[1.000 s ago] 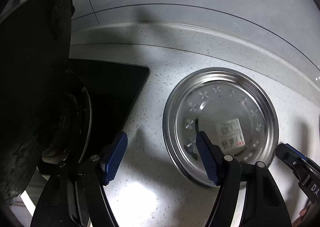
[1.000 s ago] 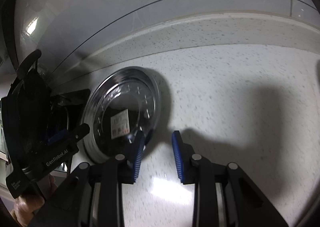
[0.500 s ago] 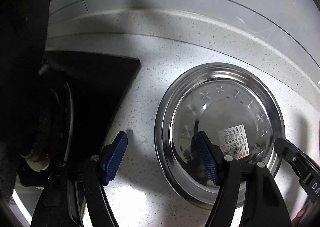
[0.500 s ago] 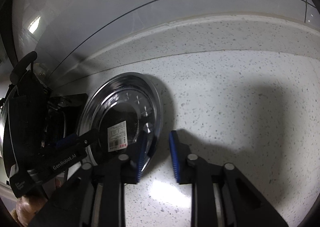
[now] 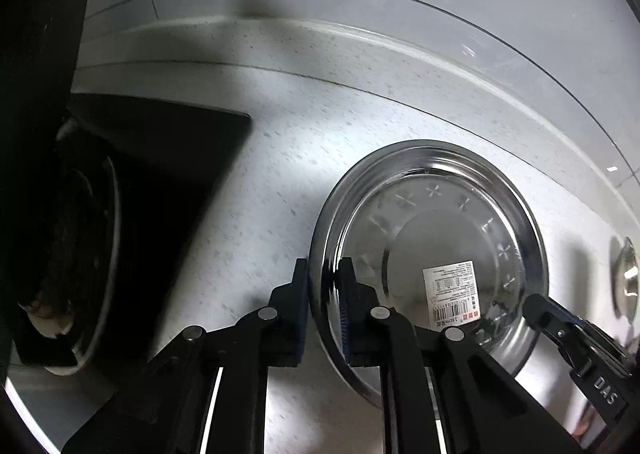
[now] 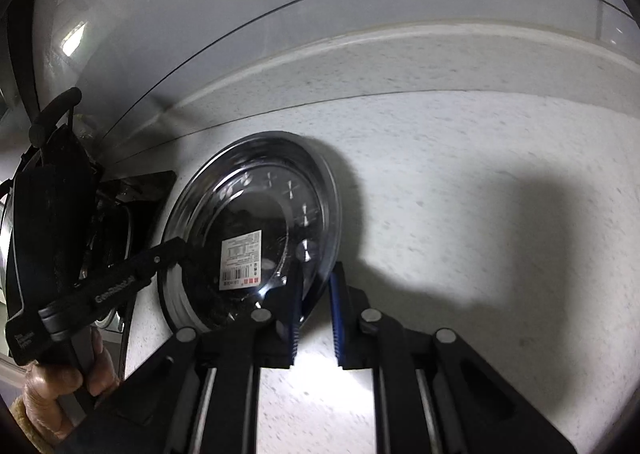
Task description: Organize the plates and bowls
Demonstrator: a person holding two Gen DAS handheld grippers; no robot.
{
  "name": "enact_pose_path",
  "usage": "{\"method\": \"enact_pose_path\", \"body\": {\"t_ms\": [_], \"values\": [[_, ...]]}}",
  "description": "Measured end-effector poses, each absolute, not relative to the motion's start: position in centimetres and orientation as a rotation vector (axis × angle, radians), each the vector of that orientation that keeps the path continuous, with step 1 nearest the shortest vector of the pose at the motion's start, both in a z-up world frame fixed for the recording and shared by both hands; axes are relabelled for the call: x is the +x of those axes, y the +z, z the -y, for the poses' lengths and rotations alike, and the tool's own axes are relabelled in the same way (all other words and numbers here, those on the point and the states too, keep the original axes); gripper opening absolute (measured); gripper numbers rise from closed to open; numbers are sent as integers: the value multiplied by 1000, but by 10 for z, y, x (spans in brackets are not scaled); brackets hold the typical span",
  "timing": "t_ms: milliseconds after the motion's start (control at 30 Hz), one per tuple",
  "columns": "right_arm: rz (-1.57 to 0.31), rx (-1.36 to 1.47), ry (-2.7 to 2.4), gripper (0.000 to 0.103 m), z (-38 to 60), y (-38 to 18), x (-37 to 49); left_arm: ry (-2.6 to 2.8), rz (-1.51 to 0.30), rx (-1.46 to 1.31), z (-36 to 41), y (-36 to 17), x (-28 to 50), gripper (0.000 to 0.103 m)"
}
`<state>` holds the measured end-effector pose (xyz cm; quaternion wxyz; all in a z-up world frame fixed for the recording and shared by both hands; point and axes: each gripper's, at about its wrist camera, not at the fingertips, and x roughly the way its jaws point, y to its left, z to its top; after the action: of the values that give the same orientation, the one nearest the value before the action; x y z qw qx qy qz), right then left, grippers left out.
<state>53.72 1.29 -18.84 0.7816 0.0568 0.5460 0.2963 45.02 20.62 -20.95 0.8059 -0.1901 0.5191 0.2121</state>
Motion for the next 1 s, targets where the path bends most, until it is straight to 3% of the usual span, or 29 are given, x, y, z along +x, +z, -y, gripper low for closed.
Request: {"method": "enact_pose_path", "body": {"t_ms": [500, 733, 1000], "values": [[-1132, 155, 562, 12, 36, -147, 465, 285, -1077, -496, -181, -181, 403, 6], [-1096, 190, 589, 12, 45, -99, 376, 201, -1024, -485, -168, -133, 310, 6], [-1147, 199, 617, 12, 28, -97, 269, 151, -1034, -485, -166, -105, 191, 6]]}}
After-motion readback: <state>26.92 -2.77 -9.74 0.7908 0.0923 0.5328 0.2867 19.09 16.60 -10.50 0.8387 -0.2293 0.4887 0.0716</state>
